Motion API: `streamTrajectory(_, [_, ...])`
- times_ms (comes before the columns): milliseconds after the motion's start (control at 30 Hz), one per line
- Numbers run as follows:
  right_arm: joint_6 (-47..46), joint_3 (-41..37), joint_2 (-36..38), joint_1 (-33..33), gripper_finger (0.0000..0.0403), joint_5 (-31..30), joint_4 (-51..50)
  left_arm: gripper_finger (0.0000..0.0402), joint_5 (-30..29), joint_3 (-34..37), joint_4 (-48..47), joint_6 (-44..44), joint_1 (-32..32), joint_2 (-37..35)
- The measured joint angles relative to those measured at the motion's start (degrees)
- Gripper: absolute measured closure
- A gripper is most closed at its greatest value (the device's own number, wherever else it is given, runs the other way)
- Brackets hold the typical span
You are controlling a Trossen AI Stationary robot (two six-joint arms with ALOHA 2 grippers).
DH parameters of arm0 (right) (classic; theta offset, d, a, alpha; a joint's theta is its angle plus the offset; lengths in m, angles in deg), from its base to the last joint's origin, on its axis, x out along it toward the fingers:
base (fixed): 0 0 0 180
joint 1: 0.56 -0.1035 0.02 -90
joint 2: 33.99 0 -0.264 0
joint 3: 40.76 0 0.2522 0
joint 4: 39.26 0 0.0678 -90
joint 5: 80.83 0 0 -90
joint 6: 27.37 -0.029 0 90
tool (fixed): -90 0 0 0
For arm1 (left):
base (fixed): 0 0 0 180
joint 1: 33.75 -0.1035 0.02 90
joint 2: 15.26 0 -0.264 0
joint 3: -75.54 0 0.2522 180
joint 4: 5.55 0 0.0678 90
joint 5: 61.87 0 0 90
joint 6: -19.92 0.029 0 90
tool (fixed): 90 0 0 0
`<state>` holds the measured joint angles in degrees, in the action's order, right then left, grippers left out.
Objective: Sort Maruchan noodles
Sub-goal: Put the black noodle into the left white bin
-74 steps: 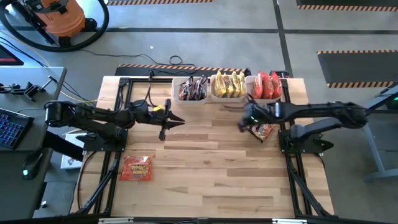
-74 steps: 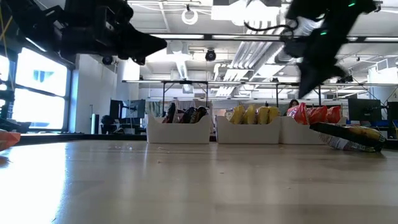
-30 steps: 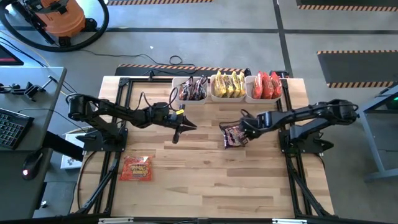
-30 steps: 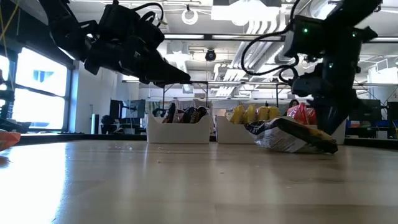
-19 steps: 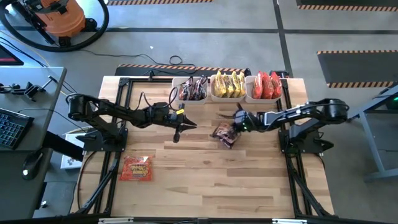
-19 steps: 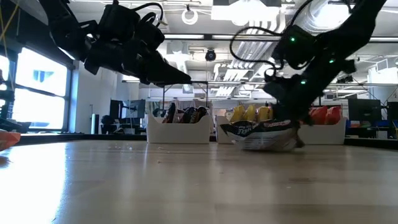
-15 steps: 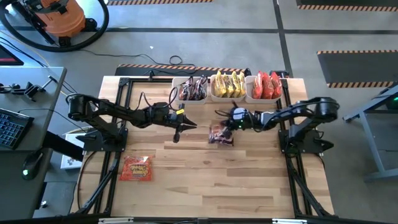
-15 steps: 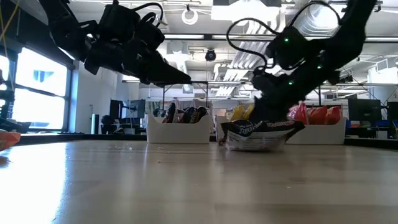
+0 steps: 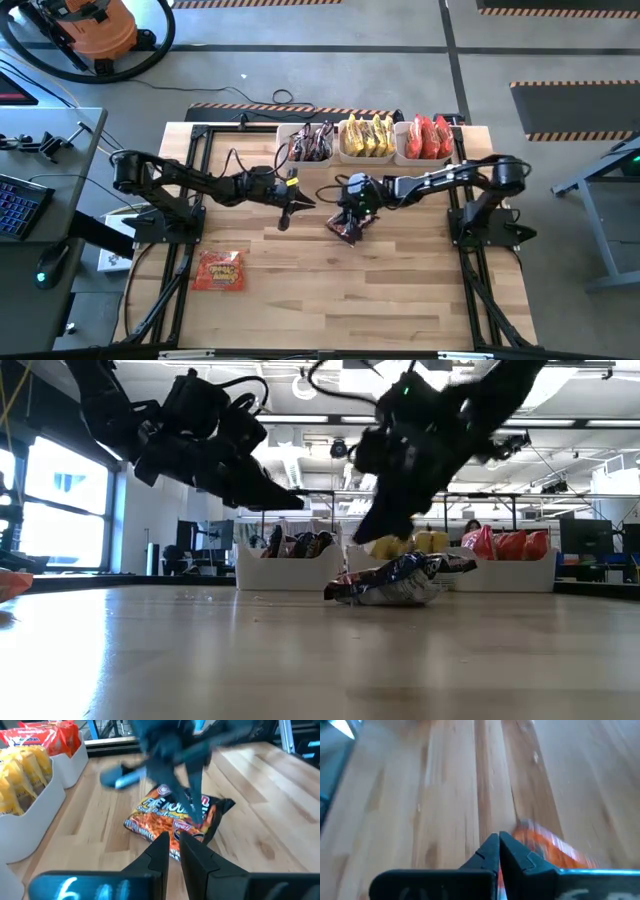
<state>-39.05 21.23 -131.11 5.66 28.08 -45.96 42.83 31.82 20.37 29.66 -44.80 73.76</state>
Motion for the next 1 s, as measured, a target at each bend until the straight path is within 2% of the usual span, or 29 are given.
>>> streamTrajectory(67, [0.14,1.0,3.31,-1.57,0.0403,-3.67,-8.12,0.0367,-0.01,0.0,0.48,0.73,0.0,1.01])
streamTrajectory(233, [-5.59,-0.4,12.49,-5.72,0.0403,-19.76,-24.22,0.0367,0.01,0.02,1.81,0.95,-0.04,3.69])
streamTrajectory(333, [-15.17,-3.5,17.84,-7.58,0.0403,-26.49,-30.05,0.0367,0.02,0.0,4.03,0.98,-0.07,5.43])
streamTrajectory(467, [-32.61,-9.36,22.67,-9.03,0.0403,-27.97,-33.98,0.0367,0.02,-1.92,3.57,0.43,-0.07,7.6])
streamTrajectory(533, [-37.42,-12.18,22.8,-9.23,0.0403,-28.1,-33.1,0.0367,0.02,-3.64,3.49,-0.11,0.21,9.43])
streamTrajectory(633, [-38.19,-15.86,21.42,-8.95,0.0403,-28.59,-26.38,0.0367,0.04,-5.46,2.95,-0.2,0.84,12.17])
streamTrajectory(833, [-29.34,-18.89,19.95,-6.46,0.0403,-30.8,-7.47,0.0367,0.14,-8.29,2.96,-0.22,2.4,16.05])
streamTrajectory(1000, [-21.01,-15.66,20.3,-2.99,0.0402,-29.25,-5.18,0.0367,0.26,-9.79,0.97,-0.18,3.3,17.33])
